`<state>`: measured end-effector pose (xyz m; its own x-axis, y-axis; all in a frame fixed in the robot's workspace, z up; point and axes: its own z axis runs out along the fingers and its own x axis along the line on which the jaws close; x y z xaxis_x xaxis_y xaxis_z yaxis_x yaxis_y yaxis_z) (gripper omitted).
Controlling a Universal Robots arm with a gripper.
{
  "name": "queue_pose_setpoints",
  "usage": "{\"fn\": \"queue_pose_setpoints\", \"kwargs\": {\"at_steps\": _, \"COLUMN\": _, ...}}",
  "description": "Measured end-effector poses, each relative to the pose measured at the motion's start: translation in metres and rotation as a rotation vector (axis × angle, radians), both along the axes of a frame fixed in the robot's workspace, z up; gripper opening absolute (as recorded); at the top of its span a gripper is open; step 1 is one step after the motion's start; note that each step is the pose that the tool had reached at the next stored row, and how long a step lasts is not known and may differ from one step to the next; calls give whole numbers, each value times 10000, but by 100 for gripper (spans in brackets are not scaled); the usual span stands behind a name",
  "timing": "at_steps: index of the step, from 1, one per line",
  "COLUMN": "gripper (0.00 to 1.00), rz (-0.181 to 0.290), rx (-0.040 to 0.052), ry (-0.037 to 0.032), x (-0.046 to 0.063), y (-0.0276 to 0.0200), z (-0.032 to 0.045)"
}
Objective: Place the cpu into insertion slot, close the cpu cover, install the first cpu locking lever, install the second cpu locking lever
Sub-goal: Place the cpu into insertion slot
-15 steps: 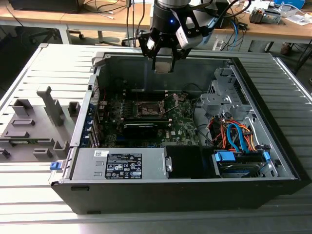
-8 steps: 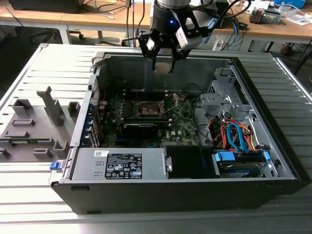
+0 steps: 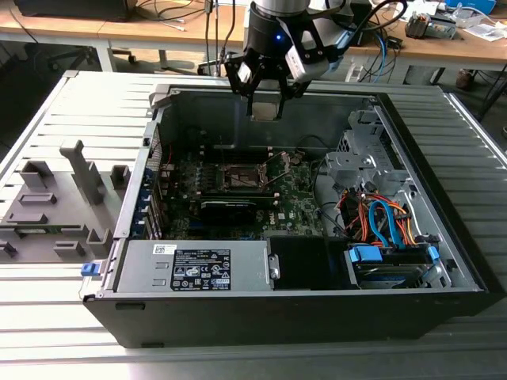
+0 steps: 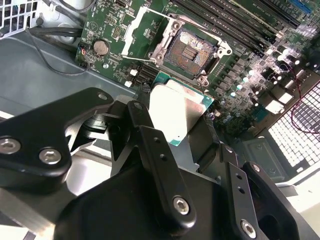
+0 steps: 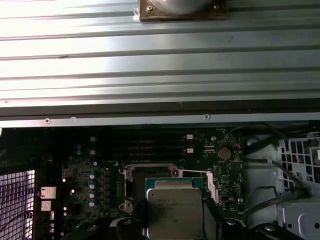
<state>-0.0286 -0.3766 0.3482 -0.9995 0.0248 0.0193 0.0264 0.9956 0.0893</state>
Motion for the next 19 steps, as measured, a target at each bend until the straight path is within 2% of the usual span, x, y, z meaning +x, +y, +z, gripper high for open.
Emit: {"fn": "queue_pose_setpoints", "kwargs": {"at_steps": 19, "gripper": 54, "rz": 0, "rx": 0, "ry": 0, "x": 0, "y": -10, "z": -35}}
